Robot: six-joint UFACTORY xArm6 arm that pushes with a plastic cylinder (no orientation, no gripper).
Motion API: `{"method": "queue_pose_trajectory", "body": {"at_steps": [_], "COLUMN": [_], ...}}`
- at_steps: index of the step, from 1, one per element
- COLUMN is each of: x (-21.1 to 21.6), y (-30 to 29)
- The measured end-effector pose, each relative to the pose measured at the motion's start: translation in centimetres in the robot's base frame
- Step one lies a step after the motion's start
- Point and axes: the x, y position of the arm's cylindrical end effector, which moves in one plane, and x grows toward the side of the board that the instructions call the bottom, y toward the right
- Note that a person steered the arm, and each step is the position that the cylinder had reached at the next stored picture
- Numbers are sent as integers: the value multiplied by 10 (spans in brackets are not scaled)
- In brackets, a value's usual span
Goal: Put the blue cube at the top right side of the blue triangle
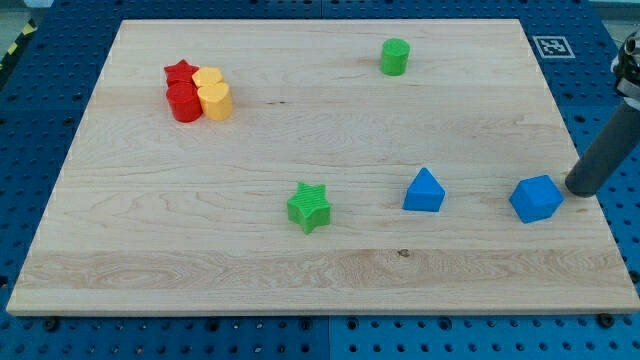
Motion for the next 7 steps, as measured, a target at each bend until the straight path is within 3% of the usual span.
{"method": "queue_pose_trajectory", "body": {"at_steps": [2, 7], "x": [29, 7], "y": [-8, -42]}}
